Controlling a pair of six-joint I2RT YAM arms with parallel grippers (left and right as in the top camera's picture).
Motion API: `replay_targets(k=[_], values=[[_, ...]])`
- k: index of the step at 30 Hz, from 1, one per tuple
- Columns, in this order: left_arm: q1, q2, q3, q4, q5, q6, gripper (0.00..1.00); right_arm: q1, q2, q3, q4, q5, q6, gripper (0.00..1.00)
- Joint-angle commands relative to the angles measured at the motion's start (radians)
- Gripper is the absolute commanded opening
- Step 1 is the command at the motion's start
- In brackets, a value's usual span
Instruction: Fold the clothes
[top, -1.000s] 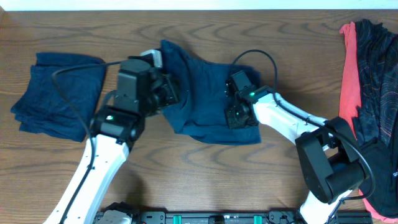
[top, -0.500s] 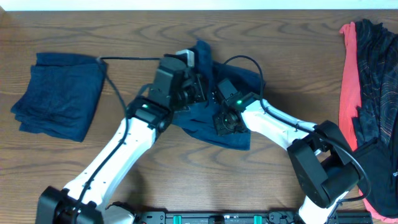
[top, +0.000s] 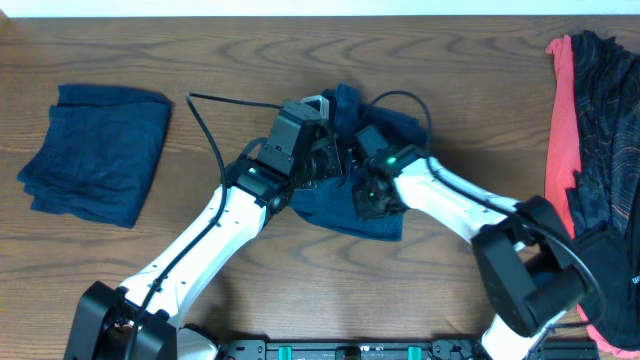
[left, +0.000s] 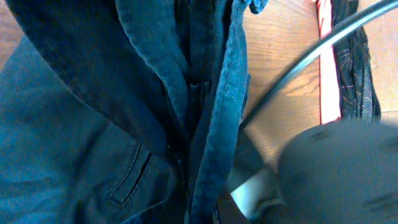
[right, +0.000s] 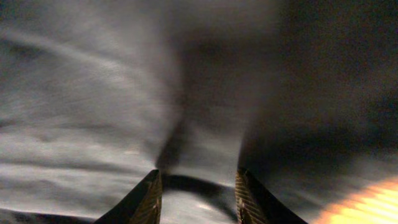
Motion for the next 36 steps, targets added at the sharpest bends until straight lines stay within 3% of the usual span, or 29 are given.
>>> replay_targets(k=[1, 8, 17, 23, 26, 36], values=[[-0.003, 0.002, 0.032, -0.004, 0.012, -0.001, 0.06, -0.067, -0.094, 0.011, -0.021, 0.119, 0.012, 0.38], [-0.003, 0.010, 0.032, -0.003, -0.018, -0.002, 0.06, -0.189, -0.068, 0.003, -0.005, 0.132, -0.016, 0.37], [-0.032, 0.073, 0.032, 0.032, -0.018, -0.002, 0.07, -0.203, 0.015, 0.002, 0.095, 0.117, -0.033, 0.35], [-0.081, 0.098, 0.032, 0.071, 0.017, -0.002, 0.17, -0.201, 0.032, 0.002, 0.108, 0.115, -0.033, 0.35], [-0.093, 0.084, 0.032, 0.071, 0.145, 0.051, 0.37, -0.201, 0.039, 0.002, 0.098, 0.116, -0.033, 0.35], [0.100, -0.071, 0.032, 0.002, 0.047, 0.113, 0.41, -0.225, -0.023, 0.021, -0.008, 0.195, -0.032, 0.36]])
